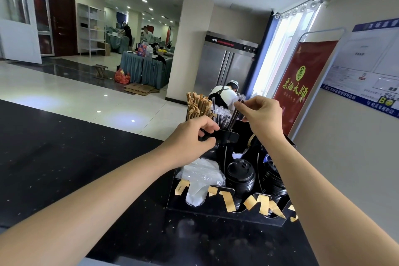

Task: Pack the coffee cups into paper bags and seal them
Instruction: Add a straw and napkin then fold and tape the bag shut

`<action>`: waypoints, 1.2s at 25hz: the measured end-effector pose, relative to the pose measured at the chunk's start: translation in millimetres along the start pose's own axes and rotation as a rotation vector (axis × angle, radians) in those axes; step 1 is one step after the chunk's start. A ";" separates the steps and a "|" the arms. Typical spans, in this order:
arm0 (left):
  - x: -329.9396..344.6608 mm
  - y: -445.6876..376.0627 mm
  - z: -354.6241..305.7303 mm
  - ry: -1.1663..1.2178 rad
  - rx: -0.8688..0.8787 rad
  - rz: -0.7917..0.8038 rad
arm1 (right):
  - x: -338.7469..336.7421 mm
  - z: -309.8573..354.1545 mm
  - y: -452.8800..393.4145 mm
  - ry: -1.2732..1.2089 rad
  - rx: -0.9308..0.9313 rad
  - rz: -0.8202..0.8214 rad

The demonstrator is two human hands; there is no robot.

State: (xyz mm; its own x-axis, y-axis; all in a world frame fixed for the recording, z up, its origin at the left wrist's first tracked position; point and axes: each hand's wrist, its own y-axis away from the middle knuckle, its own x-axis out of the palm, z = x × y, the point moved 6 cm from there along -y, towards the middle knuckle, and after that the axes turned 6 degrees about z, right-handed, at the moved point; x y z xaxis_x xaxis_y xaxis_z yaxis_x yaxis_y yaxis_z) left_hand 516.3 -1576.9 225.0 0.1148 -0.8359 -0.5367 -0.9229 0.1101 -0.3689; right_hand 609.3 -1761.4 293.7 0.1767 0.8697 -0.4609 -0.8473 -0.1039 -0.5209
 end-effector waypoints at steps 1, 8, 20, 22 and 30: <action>0.4 -0.1 0.1 0.002 0.001 0.003 | -3.8 3.1 1.2 -0.012 -0.023 -0.024; 5.7 -1.4 0.8 0.010 0.002 0.032 | 0.7 1.5 -8.8 0.095 0.023 0.069; 2.3 1.7 -7.2 0.007 0.013 -0.008 | -32.8 41.5 -3.6 0.007 -0.126 -0.113; 2.2 4.1 -15.4 0.007 0.029 -0.026 | -44.6 56.9 2.1 -0.019 -0.170 -0.140; -7.7 23.1 -47.3 -0.058 0.063 -0.125 | -59.8 84.5 38.5 -0.172 -0.148 -0.021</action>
State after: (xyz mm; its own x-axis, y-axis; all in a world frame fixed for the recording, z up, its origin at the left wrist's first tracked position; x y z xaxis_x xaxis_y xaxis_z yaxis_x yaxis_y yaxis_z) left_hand 476.7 -1593.3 256.5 0.2496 -0.8131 -0.5258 -0.8757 0.0423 -0.4811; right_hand 523.8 -1776.7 362.0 0.0946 0.9407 -0.3258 -0.7596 -0.1433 -0.6344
